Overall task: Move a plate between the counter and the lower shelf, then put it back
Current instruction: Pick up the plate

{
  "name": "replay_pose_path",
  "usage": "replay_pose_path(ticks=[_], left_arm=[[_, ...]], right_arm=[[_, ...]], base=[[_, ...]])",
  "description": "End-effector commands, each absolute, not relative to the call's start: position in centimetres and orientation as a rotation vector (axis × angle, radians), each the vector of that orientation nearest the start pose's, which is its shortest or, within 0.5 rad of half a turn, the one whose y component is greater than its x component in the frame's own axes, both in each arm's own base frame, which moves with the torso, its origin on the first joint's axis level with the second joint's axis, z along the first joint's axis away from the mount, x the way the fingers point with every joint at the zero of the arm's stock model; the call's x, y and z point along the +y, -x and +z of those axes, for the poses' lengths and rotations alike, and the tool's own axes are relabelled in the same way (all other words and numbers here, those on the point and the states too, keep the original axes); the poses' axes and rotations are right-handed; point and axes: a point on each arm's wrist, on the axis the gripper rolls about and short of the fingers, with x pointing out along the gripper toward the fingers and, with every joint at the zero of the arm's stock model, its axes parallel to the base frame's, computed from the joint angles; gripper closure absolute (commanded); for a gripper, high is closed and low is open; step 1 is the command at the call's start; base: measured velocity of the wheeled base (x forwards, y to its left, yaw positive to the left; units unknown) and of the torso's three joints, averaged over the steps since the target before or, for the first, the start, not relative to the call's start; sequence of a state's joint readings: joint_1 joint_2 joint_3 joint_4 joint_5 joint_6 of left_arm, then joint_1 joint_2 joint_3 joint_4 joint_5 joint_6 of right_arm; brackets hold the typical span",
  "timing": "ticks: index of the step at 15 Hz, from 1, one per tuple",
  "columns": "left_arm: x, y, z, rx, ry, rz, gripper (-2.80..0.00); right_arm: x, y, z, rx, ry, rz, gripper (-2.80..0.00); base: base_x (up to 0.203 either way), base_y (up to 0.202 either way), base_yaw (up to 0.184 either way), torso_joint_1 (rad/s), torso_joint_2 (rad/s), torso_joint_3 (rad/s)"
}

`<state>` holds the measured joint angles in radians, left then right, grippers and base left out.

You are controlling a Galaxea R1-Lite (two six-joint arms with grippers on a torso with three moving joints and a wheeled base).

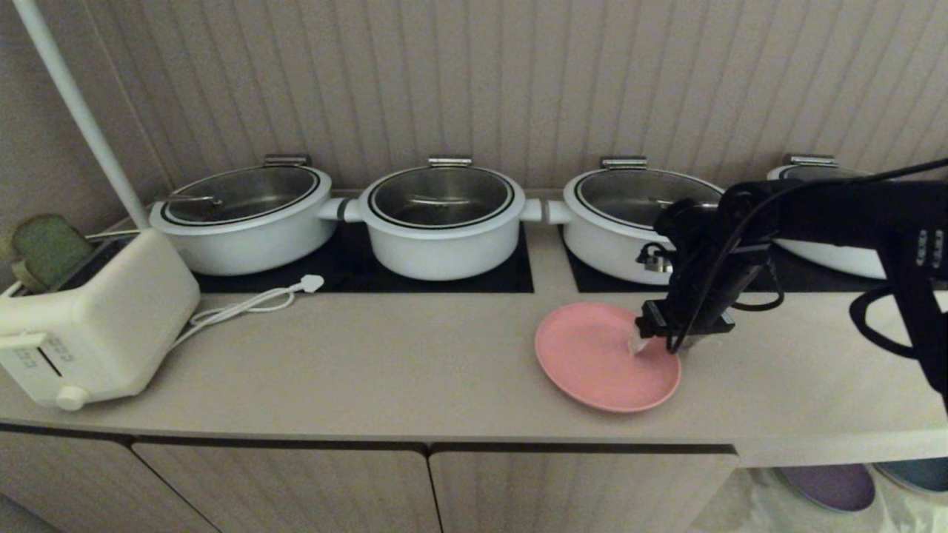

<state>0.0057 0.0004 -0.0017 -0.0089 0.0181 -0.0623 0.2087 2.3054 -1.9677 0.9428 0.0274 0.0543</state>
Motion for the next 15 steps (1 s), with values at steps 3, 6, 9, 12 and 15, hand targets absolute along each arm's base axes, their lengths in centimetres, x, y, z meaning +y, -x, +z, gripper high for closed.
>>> replay_pose_path(ticks=[3, 6, 9, 12, 15], left_arm=[[0.03, 2.28, 7.69, -0.010, 0.063, 0.024, 0.00], [0.03, 2.28, 7.69, -0.010, 0.063, 0.024, 0.00], [0.03, 2.28, 7.69, -0.010, 0.063, 0.024, 0.00], [0.03, 2.28, 7.69, -0.010, 0.063, 0.024, 0.00], [0.03, 2.28, 7.69, -0.010, 0.063, 0.024, 0.00]], right_arm=[[8.72, -41.24, 13.22, 1.299, 0.070, 0.164, -2.80], [8.73, -41.24, 13.22, 1.300, 0.068, 0.164, 0.00], [8.72, -41.21, 13.31, 1.297, 0.064, 0.161, 0.00], [8.52, -41.22, 13.61, 1.286, 0.049, 0.150, 0.00], [8.51, -41.14, 13.93, 1.276, 0.032, 0.137, 0.00]], base=[[0.000, 0.000, 0.000, 0.000, 0.00, 0.000], [0.000, 0.000, 0.000, 0.000, 0.00, 0.000], [0.000, 0.000, 0.000, 0.000, 0.00, 0.000], [0.000, 0.000, 0.000, 0.000, 0.00, 0.000], [0.000, 0.000, 0.000, 0.000, 0.00, 0.000]])
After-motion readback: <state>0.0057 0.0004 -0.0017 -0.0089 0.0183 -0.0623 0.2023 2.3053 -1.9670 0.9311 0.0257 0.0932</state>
